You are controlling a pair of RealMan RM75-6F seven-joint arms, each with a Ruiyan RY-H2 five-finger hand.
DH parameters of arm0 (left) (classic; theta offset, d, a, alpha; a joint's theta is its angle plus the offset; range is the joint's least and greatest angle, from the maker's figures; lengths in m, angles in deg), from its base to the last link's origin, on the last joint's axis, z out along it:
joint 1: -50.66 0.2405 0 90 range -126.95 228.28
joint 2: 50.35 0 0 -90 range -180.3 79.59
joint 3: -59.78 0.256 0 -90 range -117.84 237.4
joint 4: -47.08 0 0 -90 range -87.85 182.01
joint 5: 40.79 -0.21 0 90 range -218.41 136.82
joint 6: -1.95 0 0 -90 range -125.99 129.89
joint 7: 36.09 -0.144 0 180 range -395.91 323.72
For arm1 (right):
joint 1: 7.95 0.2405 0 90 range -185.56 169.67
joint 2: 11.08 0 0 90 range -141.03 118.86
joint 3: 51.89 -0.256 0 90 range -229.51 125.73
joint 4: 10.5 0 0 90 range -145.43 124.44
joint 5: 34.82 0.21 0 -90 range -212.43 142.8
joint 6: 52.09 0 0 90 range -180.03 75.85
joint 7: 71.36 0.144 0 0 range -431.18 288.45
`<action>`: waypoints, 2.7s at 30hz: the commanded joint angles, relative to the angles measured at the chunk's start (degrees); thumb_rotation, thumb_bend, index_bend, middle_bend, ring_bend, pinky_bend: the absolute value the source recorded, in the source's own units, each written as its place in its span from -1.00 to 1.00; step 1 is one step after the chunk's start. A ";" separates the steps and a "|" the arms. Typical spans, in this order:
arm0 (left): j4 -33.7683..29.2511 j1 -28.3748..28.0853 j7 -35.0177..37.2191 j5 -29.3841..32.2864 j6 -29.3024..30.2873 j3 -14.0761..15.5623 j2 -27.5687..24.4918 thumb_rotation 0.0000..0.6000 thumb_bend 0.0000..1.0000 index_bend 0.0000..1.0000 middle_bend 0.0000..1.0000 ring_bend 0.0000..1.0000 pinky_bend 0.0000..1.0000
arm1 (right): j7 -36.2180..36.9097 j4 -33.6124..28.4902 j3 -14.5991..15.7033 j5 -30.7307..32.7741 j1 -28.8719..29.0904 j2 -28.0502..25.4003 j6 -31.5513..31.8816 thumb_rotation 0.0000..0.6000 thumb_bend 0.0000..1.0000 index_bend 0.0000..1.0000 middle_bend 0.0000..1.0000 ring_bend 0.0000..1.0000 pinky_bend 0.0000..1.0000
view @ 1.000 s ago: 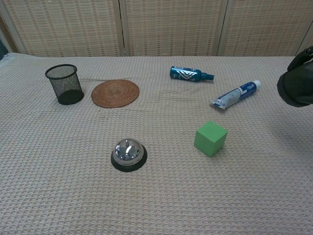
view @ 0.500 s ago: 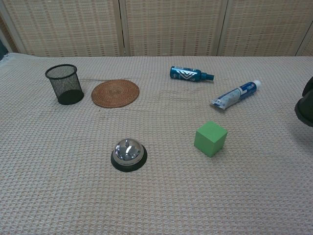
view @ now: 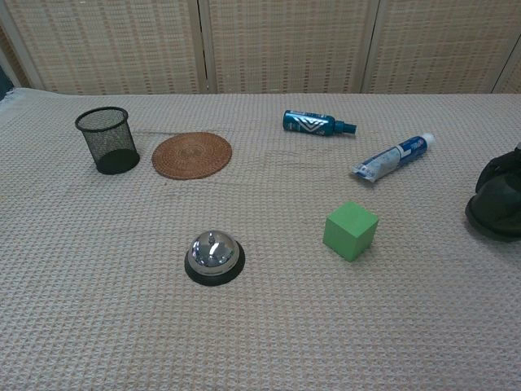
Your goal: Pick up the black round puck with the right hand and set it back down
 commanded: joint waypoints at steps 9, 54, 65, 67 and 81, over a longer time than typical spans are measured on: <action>-0.04 -0.02 0.02 -0.06 -0.04 0.03 -0.04 1.00 -0.15 0.08 -0.79 -0.73 0.04 | 1.95 1.28 1.11 0.27 1.20 0.23 -3.01 1.00 -0.62 0.09 -0.17 -0.18 0.39; 0.03 -0.25 -0.58 0.09 -0.68 0.11 0.15 1.00 -0.16 0.09 -0.79 -0.73 0.04 | 4.11 -4.96 4.46 -3.72 0.96 -5.06 0.21 1.00 -0.62 -0.45 -0.57 -0.42 -0.32; 0.01 -0.31 -0.55 0.15 -0.83 0.13 0.17 1.00 -0.16 0.08 -0.79 -0.73 0.04 | 3.39 -5.16 4.10 -4.08 0.38 -4.63 3.42 1.00 -0.62 -0.15 -0.31 -0.18 -0.18; -0.03 -0.36 -0.56 0.17 -0.97 0.15 0.16 1.00 -0.16 0.08 -0.79 -0.73 0.04 | 3.37 -5.13 3.94 -4.42 0.15 -4.44 4.25 1.00 -0.62 -0.15 -0.31 -0.17 -0.17; -0.11 -0.43 -0.37 0.16 -1.11 0.21 0.07 1.00 -0.16 0.09 -0.79 -0.73 0.04 | 3.32 -14.28 5.55 -11.73 -5.16 -12.66 11.95 1.00 -0.62 -0.15 -0.30 -0.17 -0.17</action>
